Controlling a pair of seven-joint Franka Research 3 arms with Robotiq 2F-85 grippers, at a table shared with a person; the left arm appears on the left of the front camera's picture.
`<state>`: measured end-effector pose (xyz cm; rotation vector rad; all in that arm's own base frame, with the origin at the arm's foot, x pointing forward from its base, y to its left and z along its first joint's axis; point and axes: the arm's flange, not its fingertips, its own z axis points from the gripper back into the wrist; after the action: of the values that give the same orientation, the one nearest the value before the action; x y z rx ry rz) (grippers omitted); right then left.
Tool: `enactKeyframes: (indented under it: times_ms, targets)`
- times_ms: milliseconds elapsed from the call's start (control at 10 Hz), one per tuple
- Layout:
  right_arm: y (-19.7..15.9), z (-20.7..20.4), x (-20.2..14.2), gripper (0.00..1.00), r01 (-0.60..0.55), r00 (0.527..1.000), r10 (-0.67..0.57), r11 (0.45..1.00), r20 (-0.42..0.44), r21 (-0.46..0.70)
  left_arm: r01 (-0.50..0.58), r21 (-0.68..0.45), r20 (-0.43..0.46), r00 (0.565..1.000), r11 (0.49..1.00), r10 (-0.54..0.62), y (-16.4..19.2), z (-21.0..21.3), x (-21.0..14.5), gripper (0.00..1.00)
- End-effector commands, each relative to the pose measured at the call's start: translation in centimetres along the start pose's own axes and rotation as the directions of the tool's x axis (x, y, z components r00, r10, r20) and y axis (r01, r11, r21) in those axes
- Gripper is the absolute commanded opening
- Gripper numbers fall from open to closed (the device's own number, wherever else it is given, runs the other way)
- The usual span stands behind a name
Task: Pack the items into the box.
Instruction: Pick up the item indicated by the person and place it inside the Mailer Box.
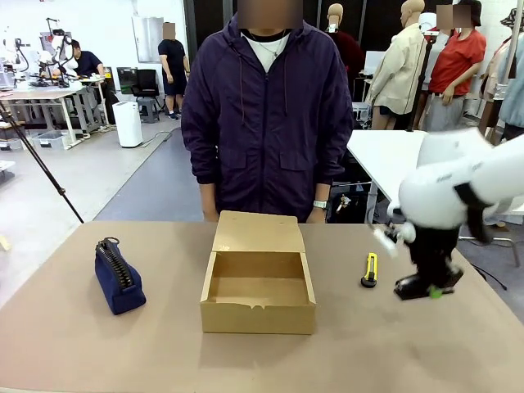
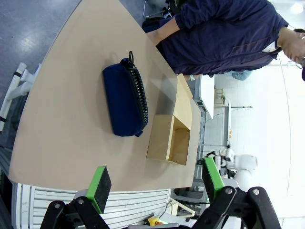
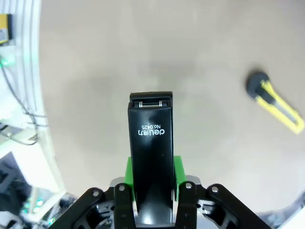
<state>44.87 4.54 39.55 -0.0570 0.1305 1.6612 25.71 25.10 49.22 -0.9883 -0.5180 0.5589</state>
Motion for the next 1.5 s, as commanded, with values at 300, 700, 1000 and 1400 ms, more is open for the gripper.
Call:
enactKeyframes:
  times_ms: [300,700,1000,1400]
  targets:
    - [0.7,6.2,-1.4,0.0,0.104,0.994,-0.104,0.994,-0.018,-0.019,0.016,-0.021,0.006,1.0,1.0,-0.016,0.0,0.1,0.1,1.0]
    - [0.5,6.2,-1.4,0.0,0.132,0.991,-0.132,0.991,-0.003,-0.014,0.016,-0.021,0.006,1.0,1.0,-0.016,0.0,0.1,0.1,1.0]
    - [-5.5,9.9,7.8,0.0,0.086,0.996,-0.083,0.99,0.032,-0.107,0.016,-0.021,0.006,1.0,1.0,-0.016,0.0,0.1,0.1,1.0]
    - [-9.4,10.0,22.0,0.0,-0.056,0.99,0.081,0.978,0.118,-0.199,0.016,-0.021,0.006,1.0,1.0,-0.016,0.0,0.1,0.1,1.0]
